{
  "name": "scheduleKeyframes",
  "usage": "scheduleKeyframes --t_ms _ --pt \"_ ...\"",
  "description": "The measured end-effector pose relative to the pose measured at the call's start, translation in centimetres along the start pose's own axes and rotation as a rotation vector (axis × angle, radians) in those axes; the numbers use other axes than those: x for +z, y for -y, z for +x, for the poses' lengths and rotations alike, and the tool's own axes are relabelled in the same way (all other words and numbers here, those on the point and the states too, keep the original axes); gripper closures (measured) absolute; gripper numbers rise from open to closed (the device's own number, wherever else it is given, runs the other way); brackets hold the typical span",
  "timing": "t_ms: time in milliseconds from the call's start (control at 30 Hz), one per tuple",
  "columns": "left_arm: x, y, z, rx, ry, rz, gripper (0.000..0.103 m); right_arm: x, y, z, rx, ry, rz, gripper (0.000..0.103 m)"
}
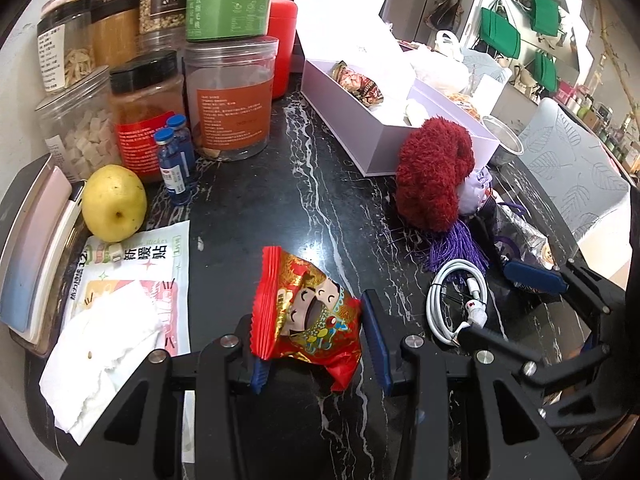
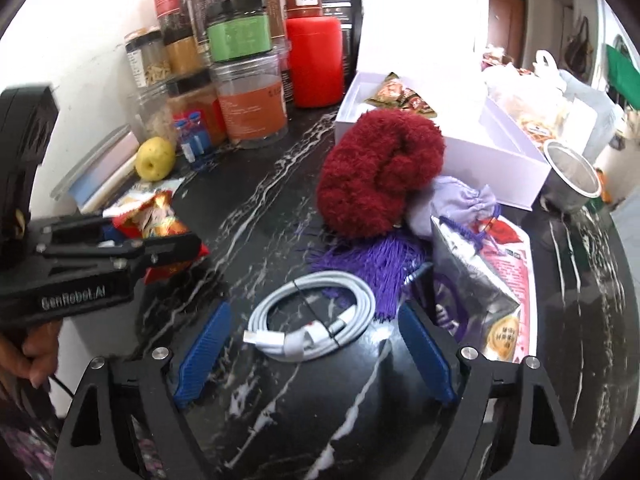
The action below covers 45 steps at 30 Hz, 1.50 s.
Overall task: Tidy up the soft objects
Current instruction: 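Lift the white cable with the right gripper while the left gripper carries the packet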
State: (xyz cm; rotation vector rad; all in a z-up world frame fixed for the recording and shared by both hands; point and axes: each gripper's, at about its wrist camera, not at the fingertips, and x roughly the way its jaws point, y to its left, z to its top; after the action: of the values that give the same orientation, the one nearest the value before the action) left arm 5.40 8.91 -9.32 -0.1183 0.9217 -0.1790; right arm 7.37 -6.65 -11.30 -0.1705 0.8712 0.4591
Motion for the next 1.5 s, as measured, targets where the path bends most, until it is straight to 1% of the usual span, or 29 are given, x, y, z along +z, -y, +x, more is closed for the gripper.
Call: scheduleKeyframes --t_ms 100,233,333,367,400,433,500,667,900,1133,1500 --pt "0.0 0.1 0.4 0.004 -0.007 0.01 0.063 -0.2 -0.1 0.8 -0.017 -0.004 -0.009 0.016" --pt "0.0 0.0 0.5 0.025 -0.006 0.02 0.063 0.0 -0.7 1.8 -0.078 0.001 -0.042 0.016" --pt "0.1 -0.3 0.6 0.038 -0.004 0.015 0.063 0.1 -1.3 2.4 -0.087 -0.013 -0.065 0.016" --pt "0.1 -0.4 0.6 0.041 -0.005 0.012 0.063 0.1 -1.6 2.6 -0.084 -0.021 -0.084 0.022" --pt "0.1 -0.5 0.7 0.042 -0.006 0.009 0.063 0.1 -1.7 2.6 -0.048 -0.016 -0.077 0.027" --pt "0.1 -0.7 0.7 0.041 -0.008 0.005 0.063 0.2 -1.6 2.7 -0.034 -0.023 -0.061 0.027" --pt "0.1 -0.8 0.7 0.037 -0.01 -0.001 0.063 0.2 -1.5 2.6 -0.034 -0.024 -0.056 0.029" --pt "0.1 -0.5 0.3 0.034 0.0 0.006 0.063 0.1 -1.1 2.0 -0.005 -0.008 -0.025 0.031" --pt "0.5 0.3 -0.9 0.026 0.027 0.022 0.063 0.1 -1.0 -0.7 0.004 0.056 -0.005 0.031" --pt "1.4 2.3 -2.5 0.008 0.068 0.058 0.063 0.3 -0.4 -3.8 -0.018 0.125 0.014 0.031" --pt "4.8 6.9 -3.8 -0.061 0.146 0.133 0.063 1.5 3.1 -8.5 -0.082 0.236 0.082 0.031"
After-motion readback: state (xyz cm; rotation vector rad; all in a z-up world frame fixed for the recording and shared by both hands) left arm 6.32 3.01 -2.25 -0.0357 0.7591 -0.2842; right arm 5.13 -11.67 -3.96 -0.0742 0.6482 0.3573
